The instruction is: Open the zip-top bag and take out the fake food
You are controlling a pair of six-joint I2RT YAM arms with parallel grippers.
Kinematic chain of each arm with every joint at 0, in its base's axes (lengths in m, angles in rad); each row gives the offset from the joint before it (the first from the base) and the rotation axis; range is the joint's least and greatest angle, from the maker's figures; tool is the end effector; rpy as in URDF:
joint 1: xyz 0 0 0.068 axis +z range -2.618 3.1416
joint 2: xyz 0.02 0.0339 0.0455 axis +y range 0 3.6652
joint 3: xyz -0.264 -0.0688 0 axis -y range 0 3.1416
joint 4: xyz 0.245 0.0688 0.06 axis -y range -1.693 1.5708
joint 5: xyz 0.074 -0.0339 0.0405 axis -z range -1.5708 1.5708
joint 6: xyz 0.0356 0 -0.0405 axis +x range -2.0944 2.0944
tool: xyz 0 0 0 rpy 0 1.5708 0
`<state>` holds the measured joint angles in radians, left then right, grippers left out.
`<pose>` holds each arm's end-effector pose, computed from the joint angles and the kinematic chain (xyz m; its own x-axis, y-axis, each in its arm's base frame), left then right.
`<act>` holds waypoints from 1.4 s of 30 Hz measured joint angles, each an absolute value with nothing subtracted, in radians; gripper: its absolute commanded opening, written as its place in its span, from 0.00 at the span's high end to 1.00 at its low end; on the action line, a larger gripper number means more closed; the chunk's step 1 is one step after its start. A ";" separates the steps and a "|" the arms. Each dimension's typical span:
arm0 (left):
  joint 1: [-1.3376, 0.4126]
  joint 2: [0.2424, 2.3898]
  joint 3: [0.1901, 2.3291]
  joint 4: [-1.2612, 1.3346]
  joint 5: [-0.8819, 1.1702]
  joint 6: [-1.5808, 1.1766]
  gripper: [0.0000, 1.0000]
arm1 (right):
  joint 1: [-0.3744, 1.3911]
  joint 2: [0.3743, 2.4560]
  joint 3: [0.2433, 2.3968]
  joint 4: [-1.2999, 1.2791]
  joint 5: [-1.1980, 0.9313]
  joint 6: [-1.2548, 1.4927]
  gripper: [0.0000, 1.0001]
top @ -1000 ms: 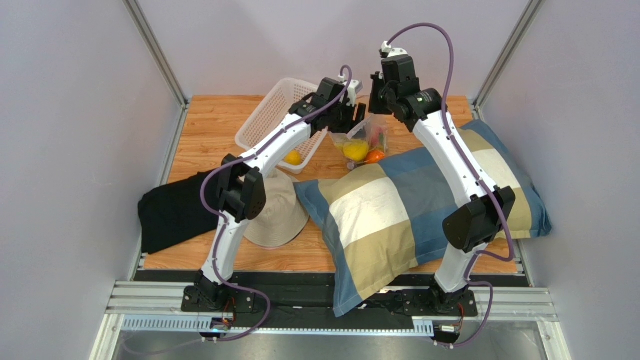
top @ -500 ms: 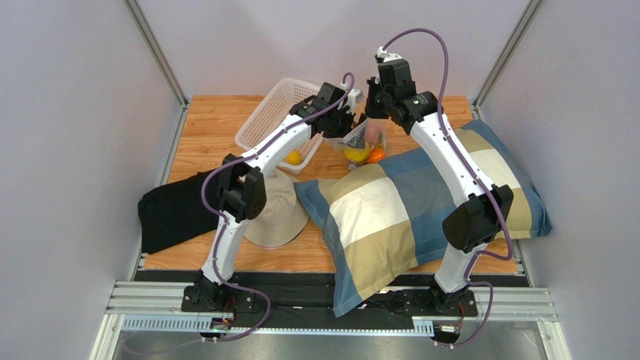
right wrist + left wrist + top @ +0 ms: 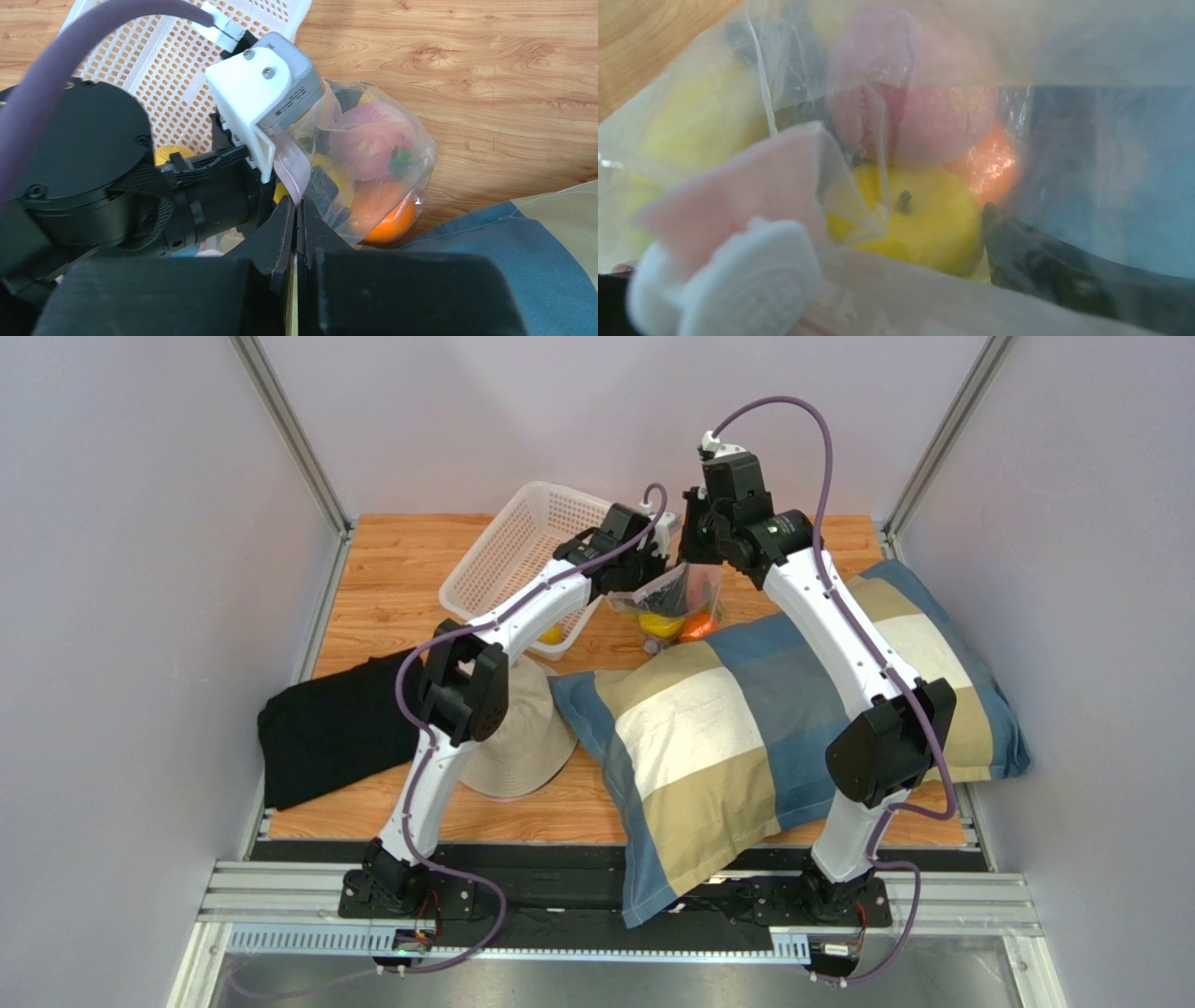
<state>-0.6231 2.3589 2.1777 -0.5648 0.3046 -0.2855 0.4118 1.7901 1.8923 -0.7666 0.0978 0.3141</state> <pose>0.4309 -0.3228 0.2413 -0.7360 0.1981 -0.6474 0.5506 0.7315 -0.4021 0.3690 0.1574 0.3884 -0.6387 0.0566 -0.7674 -0.1373 0.9729 0.1860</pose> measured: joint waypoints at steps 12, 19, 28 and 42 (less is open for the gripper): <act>-0.622 2.374 2.216 -0.605 0.312 -0.286 0.97 | 0.409 1.792 1.866 -0.760 0.140 0.313 1.00; -0.604 2.353 2.243 -0.619 0.332 -0.353 1.00 | 0.397 1.792 1.839 -0.754 0.219 0.306 1.00; -0.559 2.223 2.243 -0.585 0.374 -0.478 1.00 | 0.389 1.792 1.802 -0.738 0.261 0.294 1.00; -0.398 1.976 2.093 -0.447 0.329 -0.547 1.00 | 0.381 1.792 1.807 -0.741 0.264 0.290 1.00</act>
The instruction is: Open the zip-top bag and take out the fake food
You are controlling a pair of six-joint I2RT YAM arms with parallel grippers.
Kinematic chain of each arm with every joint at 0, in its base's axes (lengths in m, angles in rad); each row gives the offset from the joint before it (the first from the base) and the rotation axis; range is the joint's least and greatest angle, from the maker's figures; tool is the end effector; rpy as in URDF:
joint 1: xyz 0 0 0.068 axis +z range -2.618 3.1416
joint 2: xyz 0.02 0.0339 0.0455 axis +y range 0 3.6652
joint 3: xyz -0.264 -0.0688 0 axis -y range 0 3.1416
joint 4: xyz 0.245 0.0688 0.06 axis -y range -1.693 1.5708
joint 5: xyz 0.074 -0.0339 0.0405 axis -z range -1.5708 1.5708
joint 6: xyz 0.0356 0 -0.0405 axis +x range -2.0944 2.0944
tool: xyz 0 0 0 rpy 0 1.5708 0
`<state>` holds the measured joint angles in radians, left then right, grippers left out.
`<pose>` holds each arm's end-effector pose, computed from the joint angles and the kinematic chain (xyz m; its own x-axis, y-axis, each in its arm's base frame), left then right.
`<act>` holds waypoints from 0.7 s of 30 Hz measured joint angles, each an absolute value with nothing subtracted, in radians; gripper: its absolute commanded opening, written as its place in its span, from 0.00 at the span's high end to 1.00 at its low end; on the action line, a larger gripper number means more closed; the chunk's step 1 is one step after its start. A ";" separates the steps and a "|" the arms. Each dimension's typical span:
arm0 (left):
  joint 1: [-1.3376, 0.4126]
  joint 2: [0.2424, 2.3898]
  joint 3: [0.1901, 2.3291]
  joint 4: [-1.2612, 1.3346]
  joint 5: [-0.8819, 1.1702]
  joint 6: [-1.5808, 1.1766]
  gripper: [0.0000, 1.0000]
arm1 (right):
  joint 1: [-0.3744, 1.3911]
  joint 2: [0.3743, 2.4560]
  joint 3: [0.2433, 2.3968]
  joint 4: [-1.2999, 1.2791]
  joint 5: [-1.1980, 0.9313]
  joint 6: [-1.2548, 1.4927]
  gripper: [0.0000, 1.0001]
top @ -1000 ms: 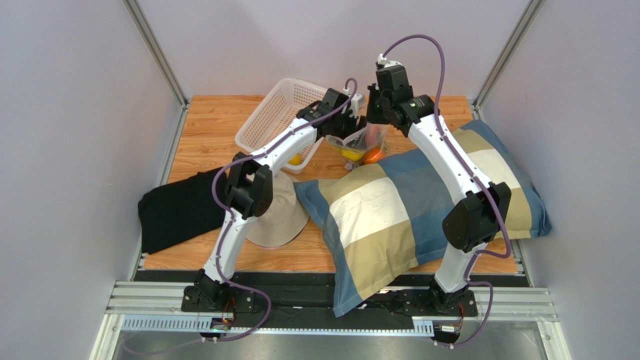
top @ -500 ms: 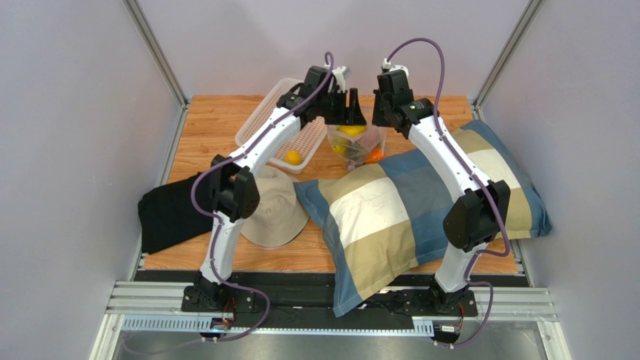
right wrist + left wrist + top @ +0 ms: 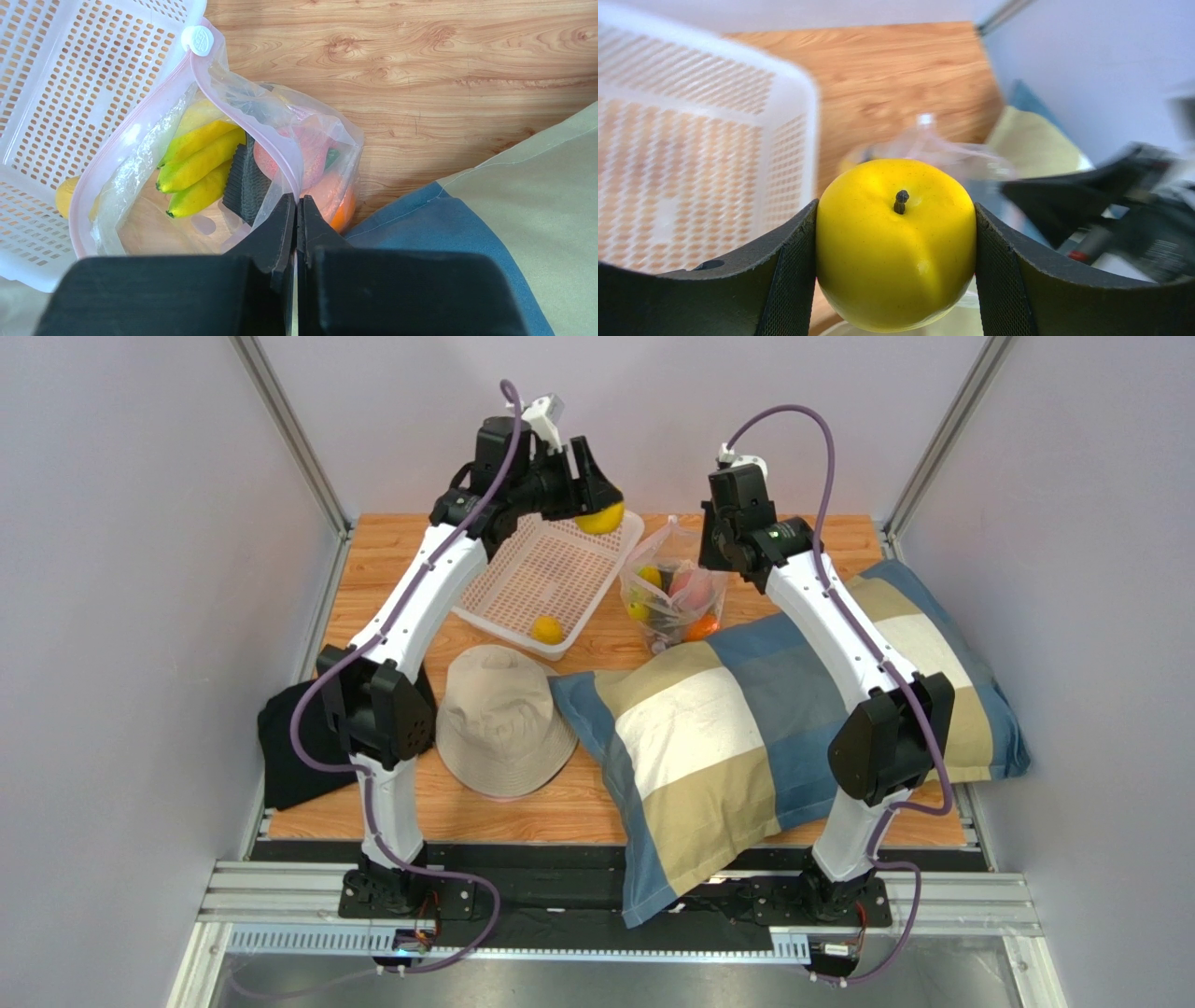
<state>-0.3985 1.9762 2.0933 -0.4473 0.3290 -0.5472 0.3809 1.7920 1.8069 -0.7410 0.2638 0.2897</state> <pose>0.4216 -0.1900 0.4094 -0.5928 -0.2847 -0.7533 0.3987 0.7090 -0.5817 0.3776 0.1412 0.3628 -0.6415 0.0402 -0.7661 0.0056 0.9988 0.0477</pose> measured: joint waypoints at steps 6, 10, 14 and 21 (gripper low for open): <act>-0.332 2.068 2.013 -0.505 0.241 -0.504 1.00 | 0.378 1.792 1.815 -0.741 0.263 0.288 1.00; -0.313 2.182 2.012 -0.519 0.223 -0.482 1.00 | 0.376 1.792 1.815 -0.741 0.263 0.287 1.00; -0.317 2.272 2.011 -0.527 0.219 -0.466 0.99 | 0.376 1.792 1.815 -0.742 0.260 0.287 1.00; -0.321 2.348 2.023 -0.579 0.218 -0.460 0.48 | 0.373 1.792 1.815 -0.742 0.252 0.287 1.00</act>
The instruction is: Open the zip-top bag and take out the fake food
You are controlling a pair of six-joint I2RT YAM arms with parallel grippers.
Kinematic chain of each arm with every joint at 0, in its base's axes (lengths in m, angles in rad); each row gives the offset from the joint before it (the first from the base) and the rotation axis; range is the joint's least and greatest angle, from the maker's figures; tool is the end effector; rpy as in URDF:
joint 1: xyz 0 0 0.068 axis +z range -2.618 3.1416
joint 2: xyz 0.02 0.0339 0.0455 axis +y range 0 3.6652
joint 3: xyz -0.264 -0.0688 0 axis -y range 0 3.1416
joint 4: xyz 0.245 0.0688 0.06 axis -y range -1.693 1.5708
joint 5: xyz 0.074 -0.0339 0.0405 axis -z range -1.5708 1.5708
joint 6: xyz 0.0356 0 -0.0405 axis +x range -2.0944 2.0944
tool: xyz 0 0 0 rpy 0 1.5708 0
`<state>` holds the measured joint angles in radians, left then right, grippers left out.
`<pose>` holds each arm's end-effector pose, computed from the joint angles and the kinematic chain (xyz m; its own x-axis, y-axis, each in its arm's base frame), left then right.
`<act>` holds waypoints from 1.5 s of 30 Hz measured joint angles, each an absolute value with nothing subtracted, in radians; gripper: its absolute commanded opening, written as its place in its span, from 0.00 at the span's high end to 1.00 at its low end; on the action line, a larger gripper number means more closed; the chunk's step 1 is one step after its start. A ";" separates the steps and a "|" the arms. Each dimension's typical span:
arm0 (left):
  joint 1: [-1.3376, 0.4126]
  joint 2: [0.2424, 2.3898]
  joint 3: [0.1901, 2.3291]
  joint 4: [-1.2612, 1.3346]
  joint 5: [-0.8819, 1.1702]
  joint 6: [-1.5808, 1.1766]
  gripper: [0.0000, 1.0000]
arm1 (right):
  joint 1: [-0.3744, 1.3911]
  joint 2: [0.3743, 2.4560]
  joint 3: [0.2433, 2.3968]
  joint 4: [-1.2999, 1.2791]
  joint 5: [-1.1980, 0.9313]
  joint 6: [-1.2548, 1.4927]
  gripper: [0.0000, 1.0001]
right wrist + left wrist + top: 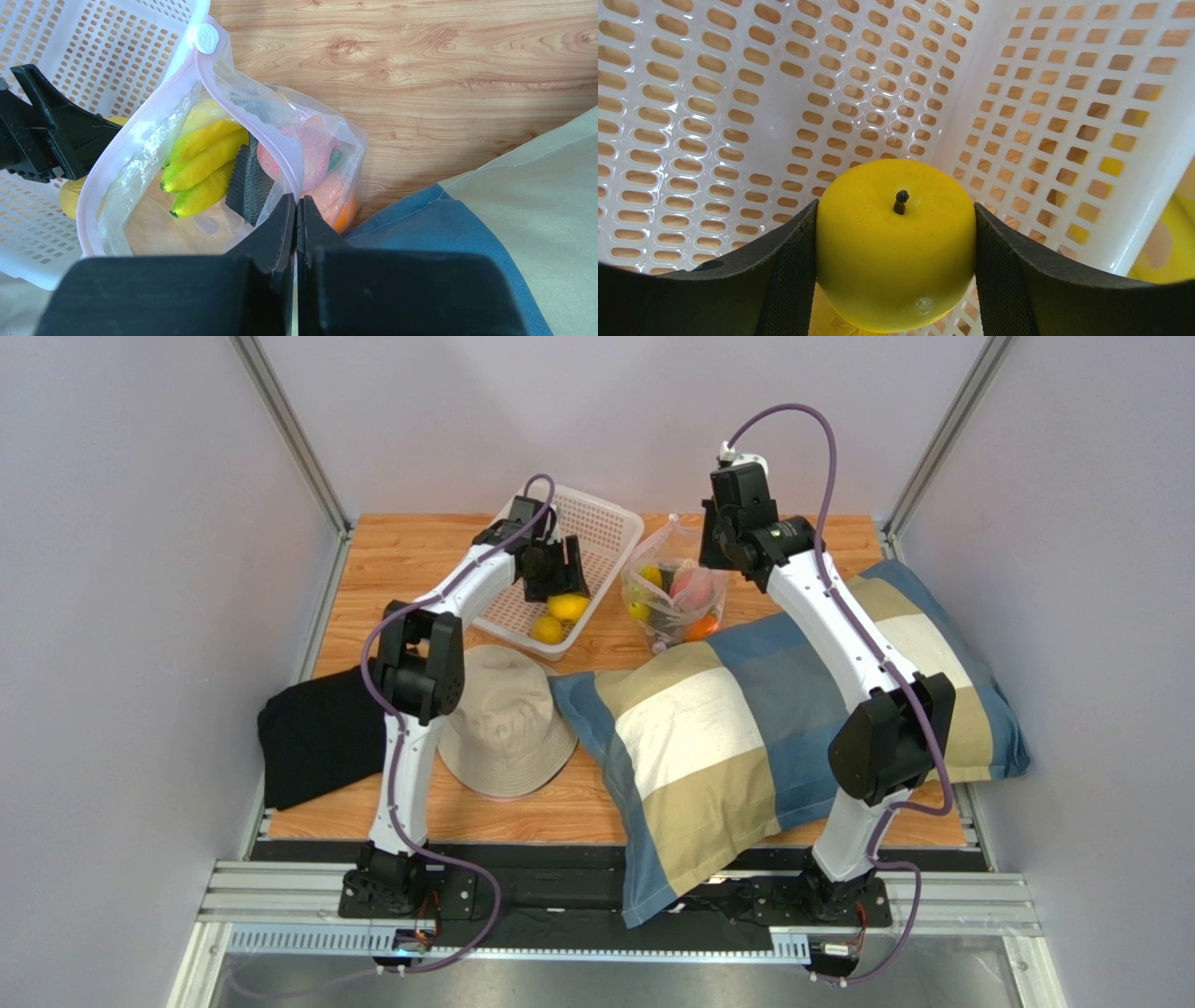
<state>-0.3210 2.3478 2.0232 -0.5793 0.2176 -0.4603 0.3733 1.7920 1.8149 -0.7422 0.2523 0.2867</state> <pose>0.4945 -0.1725 0.1950 -0.8611 -0.1708 -0.4788 0.0583 0.9025 -0.4267 0.3786 0.1387 0.3652 -0.6389 0.0439 -0.7681 0.0025 0.9985 0.0550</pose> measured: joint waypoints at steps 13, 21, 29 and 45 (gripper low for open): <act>-0.329 2.257 2.020 -0.641 0.184 -0.430 0.17 | 0.372 1.793 1.818 -0.743 0.232 0.287 1.00; -0.397 2.053 2.020 -0.468 0.293 -0.444 0.76 | 0.372 1.794 1.829 -0.743 0.214 0.289 1.00; -0.554 2.093 2.151 -0.342 0.384 -0.461 0.90 | 0.372 1.797 1.881 -0.757 0.205 0.313 1.00; -0.620 2.379 2.225 -0.429 0.267 -0.460 0.23 | 0.379 1.797 1.888 -0.760 0.165 0.393 1.00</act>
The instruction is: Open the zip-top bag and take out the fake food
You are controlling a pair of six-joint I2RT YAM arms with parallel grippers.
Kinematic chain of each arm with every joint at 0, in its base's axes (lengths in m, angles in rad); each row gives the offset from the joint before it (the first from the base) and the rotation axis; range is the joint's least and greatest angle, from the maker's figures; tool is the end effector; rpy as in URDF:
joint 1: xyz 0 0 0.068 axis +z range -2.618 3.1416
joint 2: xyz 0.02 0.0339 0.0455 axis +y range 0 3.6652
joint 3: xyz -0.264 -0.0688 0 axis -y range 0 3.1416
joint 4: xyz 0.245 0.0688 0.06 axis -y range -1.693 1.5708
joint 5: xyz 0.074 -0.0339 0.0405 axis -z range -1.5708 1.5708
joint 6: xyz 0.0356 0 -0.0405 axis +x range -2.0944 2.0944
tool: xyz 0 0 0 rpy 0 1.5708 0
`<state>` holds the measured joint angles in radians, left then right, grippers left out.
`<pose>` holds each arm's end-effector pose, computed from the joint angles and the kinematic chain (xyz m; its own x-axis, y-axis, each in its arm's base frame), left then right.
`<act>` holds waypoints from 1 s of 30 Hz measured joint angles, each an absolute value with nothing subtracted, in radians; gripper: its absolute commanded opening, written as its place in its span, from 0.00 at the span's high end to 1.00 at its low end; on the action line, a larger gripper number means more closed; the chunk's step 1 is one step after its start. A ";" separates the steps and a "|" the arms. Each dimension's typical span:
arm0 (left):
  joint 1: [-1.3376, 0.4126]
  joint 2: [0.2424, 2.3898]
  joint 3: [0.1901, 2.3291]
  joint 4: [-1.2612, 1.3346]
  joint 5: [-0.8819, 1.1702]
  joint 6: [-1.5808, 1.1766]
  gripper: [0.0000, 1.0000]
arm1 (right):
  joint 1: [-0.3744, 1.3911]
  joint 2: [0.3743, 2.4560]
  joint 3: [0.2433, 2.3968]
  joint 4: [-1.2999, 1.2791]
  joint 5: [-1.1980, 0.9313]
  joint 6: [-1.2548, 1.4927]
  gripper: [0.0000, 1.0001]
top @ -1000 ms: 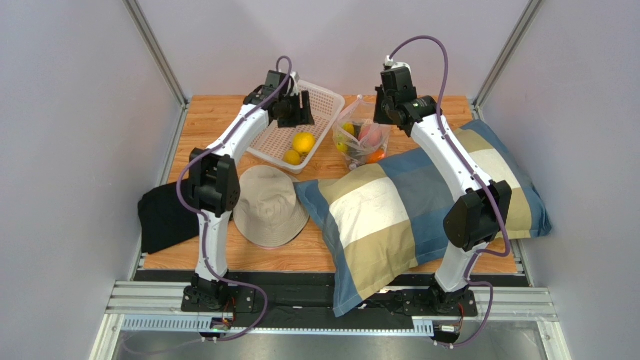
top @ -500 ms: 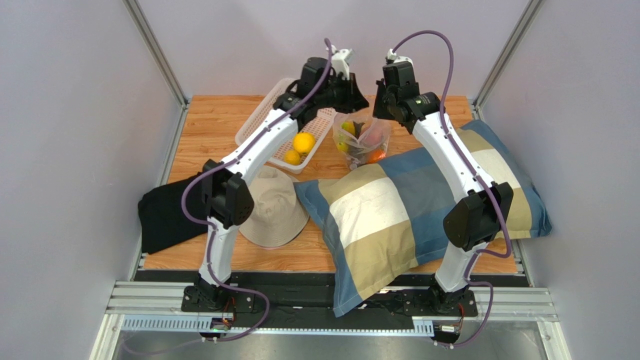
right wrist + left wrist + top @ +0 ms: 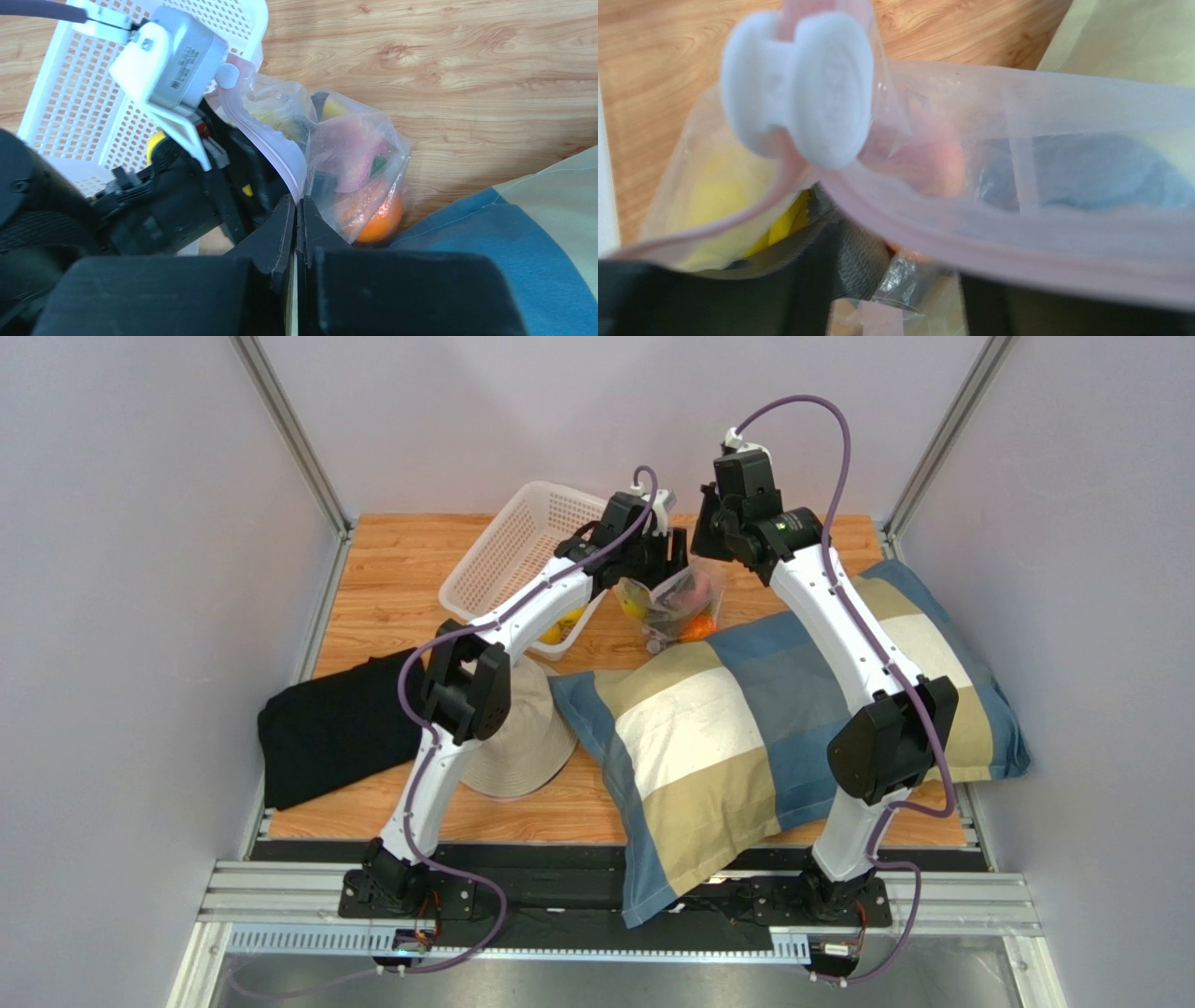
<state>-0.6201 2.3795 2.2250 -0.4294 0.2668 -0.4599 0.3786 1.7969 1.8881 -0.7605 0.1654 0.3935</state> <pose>0.4443 -0.3288 0.2576 -0.7303 -0.0046 -0.6831 0.4636 0.7311 -0.5006 0.3769 0.1436 0.3851 -0.6262 0.1579 -0.7635 -0.0049 0.9785 0.2064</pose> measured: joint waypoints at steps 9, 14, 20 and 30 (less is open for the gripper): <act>-0.632 2.392 2.221 -0.382 0.201 -0.485 0.01 | 0.381 1.797 1.888 -0.762 0.118 0.423 1.00; -0.639 2.404 2.213 -0.357 0.183 -0.495 0.04 | 0.383 1.797 1.887 -0.763 0.110 0.424 1.00; -0.643 2.445 2.213 -0.316 0.151 -0.526 0.07 | 0.383 1.797 1.882 -0.764 0.101 0.430 1.00; -0.651 2.519 2.271 -0.249 0.094 -0.536 0.22 | 0.381 1.794 1.818 -0.752 0.104 0.430 1.00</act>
<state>-0.6510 2.5195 2.2707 -0.2489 0.0940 -0.5362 0.3813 1.7943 1.8183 -0.7525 0.1040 0.4301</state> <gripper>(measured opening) 0.905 0.010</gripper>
